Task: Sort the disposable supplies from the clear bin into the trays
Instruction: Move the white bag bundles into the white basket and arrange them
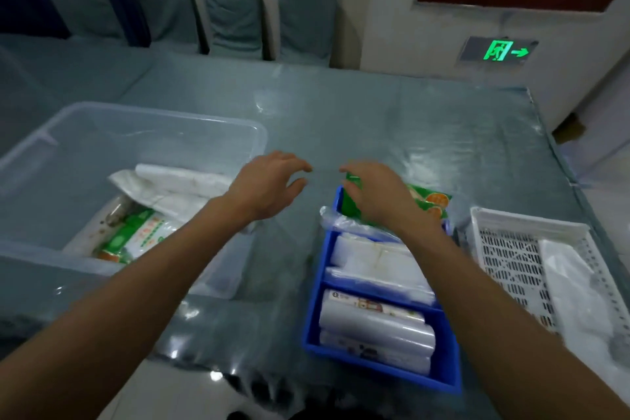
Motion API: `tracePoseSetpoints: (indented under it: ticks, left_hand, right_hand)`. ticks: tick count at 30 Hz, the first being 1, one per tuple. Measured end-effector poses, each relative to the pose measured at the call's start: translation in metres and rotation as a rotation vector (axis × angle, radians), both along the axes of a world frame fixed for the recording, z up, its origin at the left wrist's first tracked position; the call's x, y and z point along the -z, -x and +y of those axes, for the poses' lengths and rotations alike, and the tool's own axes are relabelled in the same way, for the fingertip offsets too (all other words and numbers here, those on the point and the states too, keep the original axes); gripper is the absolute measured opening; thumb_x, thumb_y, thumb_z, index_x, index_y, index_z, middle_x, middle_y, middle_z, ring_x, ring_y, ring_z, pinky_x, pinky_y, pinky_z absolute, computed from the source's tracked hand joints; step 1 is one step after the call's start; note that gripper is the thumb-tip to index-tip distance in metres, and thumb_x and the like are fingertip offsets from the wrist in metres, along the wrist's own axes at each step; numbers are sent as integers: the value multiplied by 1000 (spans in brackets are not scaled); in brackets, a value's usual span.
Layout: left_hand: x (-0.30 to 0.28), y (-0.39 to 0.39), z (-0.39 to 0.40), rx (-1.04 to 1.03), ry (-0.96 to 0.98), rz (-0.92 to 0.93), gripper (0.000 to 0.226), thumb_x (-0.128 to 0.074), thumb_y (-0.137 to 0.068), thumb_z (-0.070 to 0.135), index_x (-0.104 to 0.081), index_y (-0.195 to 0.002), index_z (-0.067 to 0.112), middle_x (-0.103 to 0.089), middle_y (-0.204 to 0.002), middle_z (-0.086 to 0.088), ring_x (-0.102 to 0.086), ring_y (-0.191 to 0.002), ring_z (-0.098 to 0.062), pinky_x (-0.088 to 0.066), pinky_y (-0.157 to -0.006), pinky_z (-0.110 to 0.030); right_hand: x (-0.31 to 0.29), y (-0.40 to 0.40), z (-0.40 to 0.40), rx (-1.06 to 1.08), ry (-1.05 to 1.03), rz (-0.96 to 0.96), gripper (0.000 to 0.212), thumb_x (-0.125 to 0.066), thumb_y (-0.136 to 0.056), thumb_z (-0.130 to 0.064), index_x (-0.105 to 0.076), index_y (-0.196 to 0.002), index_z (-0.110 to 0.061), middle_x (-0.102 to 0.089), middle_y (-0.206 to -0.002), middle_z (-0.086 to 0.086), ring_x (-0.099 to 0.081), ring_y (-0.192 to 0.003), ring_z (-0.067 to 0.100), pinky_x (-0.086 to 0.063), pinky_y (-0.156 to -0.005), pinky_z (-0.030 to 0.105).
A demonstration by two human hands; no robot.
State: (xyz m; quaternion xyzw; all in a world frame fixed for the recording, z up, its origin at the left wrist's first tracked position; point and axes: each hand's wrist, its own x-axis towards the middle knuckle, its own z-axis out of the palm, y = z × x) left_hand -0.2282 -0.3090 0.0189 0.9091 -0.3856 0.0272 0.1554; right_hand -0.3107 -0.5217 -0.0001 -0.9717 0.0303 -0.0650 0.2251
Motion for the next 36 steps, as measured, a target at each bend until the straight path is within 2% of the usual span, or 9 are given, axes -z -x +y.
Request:
tracePoseSetpoints:
  ticks: [6,9,12,15,20,25,31,33,36]
  left_hand:
    - [-12,-25,135,-131,38,8,26,-59,-97,35,-68,-120,27,-68,-126,4,-57,-121,-23,-43,-98,-36]
    - [-8,-38,197,-199,30,50,27,-59,-97,35,-69,-120,25,-68,-125,2,-58,-120,-24,-43,-99,-35]
    - [-3,-47,247,-253,8,109,28,-59,-97,36,-69,-121,26,-68,-125,3,-58,-119,-24,-45,-100,-36]
    - [5,-54,283,-299,-16,179,28,-60,-96,37,-68,-122,27,-68,-125,3,-62,-111,-22,-46,-96,-34]
    - [19,-77,312,-335,-54,251,30,-61,-95,39,-68,-123,29,-71,-116,0,-65,-99,-22,-50,-88,-35]
    - [33,-111,320,-352,-77,305,31,-60,-95,41,-68,-123,31,-70,-119,2,-65,-106,-23,-52,-93,-40]
    - [50,-167,318,-356,-183,374,33,-58,-96,43,-66,-125,31,-68,-124,3,-64,-108,-20,-52,-92,-39]
    - [54,-183,315,-337,-199,392,34,-57,-97,42,-65,-127,29,-67,-128,3,-63,-109,-20,-51,-93,-38]
    - [60,-202,310,-301,-220,386,34,-56,-98,42,-65,-128,29,-66,-128,3,-62,-110,-20,-49,-90,-36]
  right_hand:
    - [-29,-24,115,-66,-132,-94,27,-62,-95,-18,-70,-121,-13,-69,-125,7,-62,-120,24,-38,-107,30]
    - [-35,-38,175,-119,-152,-71,27,-62,-96,-17,-70,-121,-12,-68,-126,8,-61,-119,24,-38,-104,27]
    - [-34,-53,225,-165,-166,-34,27,-61,-96,-22,-69,-122,-16,-67,-127,2,-59,-120,21,-41,-107,32]
    - [-26,-67,260,-190,-159,40,28,-59,-97,-25,-67,-124,-19,-66,-129,-1,-57,-123,19,-40,-107,30]
    - [-8,-100,282,-185,-63,194,35,-55,-98,-32,-60,-132,-26,-60,-139,-2,-52,-128,21,-41,-107,36]
    - [13,-153,285,-177,26,322,43,-58,-95,-33,-53,-138,-26,-57,-141,3,-52,-127,25,-44,-103,37]
    - [35,-220,285,-191,70,480,60,-55,-99,-33,-33,-152,-15,-37,-156,9,-36,-142,28,-31,-111,34]
    - [46,-240,291,-193,105,549,60,-56,-98,-35,-36,-150,-11,-41,-153,13,-41,-137,31,-35,-108,36]
    - [66,-256,305,-217,131,571,42,-58,-93,-34,-54,-129,-12,-57,-133,12,-56,-114,30,-47,-89,36]
